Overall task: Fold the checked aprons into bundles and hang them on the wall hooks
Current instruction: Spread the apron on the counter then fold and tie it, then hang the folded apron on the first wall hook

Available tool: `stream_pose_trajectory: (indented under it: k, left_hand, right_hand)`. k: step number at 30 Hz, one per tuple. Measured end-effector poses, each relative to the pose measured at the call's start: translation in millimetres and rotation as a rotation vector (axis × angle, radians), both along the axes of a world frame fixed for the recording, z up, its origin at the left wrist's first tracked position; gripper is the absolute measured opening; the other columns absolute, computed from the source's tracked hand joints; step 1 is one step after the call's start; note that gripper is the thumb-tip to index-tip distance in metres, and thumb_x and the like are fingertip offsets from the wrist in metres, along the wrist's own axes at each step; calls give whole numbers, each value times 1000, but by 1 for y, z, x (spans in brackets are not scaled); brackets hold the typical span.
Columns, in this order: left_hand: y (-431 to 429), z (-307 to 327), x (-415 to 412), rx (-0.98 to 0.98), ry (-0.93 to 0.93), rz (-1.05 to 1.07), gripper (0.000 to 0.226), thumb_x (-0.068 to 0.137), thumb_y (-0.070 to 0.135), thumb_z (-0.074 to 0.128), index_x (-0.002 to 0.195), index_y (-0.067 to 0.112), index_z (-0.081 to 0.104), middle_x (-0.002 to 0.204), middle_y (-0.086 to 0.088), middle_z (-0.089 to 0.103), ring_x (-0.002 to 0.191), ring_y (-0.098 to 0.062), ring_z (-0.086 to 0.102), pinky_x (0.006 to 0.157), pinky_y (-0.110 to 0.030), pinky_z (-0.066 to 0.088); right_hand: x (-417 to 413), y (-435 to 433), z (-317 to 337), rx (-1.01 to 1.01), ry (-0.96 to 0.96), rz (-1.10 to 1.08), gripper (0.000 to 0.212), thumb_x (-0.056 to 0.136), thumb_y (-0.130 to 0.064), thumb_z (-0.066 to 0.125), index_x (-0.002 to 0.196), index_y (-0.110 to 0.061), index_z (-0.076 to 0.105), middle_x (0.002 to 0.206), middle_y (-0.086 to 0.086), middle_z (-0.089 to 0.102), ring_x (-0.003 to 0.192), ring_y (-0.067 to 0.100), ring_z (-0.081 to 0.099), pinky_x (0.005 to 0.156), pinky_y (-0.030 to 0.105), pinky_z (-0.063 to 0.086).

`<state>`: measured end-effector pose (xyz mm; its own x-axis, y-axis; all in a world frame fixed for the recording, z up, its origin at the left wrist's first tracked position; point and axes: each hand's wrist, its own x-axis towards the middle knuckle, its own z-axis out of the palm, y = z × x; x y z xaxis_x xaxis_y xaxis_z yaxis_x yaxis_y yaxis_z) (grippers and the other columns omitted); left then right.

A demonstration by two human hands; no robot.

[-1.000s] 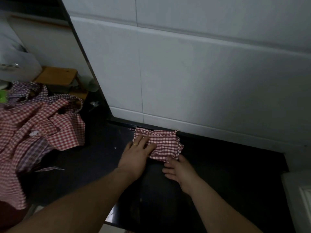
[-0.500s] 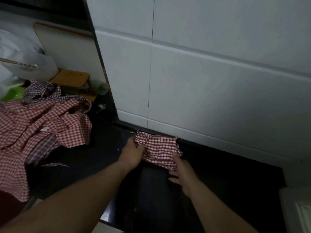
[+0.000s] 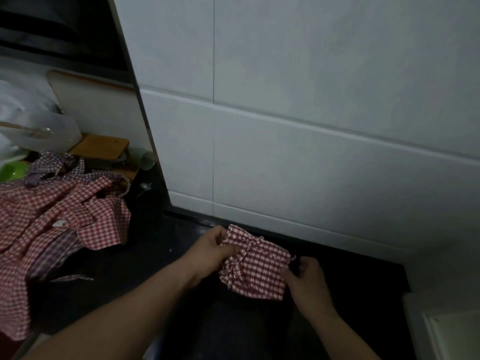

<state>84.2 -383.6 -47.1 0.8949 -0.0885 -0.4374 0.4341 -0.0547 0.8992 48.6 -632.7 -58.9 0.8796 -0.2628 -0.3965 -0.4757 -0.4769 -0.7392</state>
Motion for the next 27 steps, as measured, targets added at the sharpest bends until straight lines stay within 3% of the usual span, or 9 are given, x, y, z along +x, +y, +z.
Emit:
stream_pose_trajectory:
  k: [4,8,11,15,20,22,24,26,27]
  left_hand:
    - [-4,67,16,89,-164,-173,14,92,12,77,99,7,67,88,-9,75,80,-17,69,75,-30,54]
    - [-2,138,25,136,-268,-378,8,95,22,75,102,19,74,101,-8,78,94,-18,74,88,-34,58]
    - [0,168,21,117,-304,-326,19,96,39,72,111,28,74,108,-6,77,104,-25,73,93,-39,59]
    - [-1,182,6,26,-251,-196,77,80,68,76,144,37,47,126,4,66,112,-13,69,101,-36,54]
    - [-24,189,-4,-22,-379,-183,62,93,17,77,145,30,45,123,7,71,102,-3,73,82,-19,57]
    - [-29,197,-3,7,-471,-88,53,95,18,74,138,37,48,124,5,71,101,-3,73,86,-25,59]
    - [-33,207,-6,54,-553,3,53,95,21,72,132,46,46,122,7,72,98,-2,72,89,-33,60]
    - [-41,216,-11,156,-666,83,57,93,25,72,133,50,40,112,14,73,92,1,71,86,-35,60]
    - [-46,219,-15,219,-723,116,61,91,28,73,136,49,38,106,17,74,89,2,71,84,-35,59]
  right_hand:
    - [11,16,71,-247,-463,297,61,83,-36,78,137,-30,51,131,-16,51,122,2,48,108,27,40]
    - [16,34,142,22,-295,557,50,88,-34,76,130,-48,52,121,-29,65,109,-11,61,94,21,47]
    - [16,35,162,138,-255,450,32,92,-25,73,121,-37,66,112,-19,74,99,-1,70,94,33,55]
    - [10,34,176,228,-381,169,17,98,-22,67,113,-28,71,105,-11,78,95,9,74,86,33,59]
    - [7,36,203,204,-453,37,30,92,-25,74,119,-25,61,116,-1,73,98,15,72,94,45,57]
    - [2,32,213,-121,-629,8,51,86,-32,79,128,-28,50,124,-8,58,103,9,61,94,36,53]
    - [-6,29,227,-366,-794,45,39,87,-38,76,118,-37,52,110,-16,57,94,4,58,83,32,52]
    - [-8,32,239,-304,-724,108,15,91,-44,69,96,-35,59,88,-13,68,79,3,64,76,36,55]
    - [-6,35,243,-180,-632,116,19,92,-49,67,90,-30,64,81,-9,72,74,5,67,75,40,57]
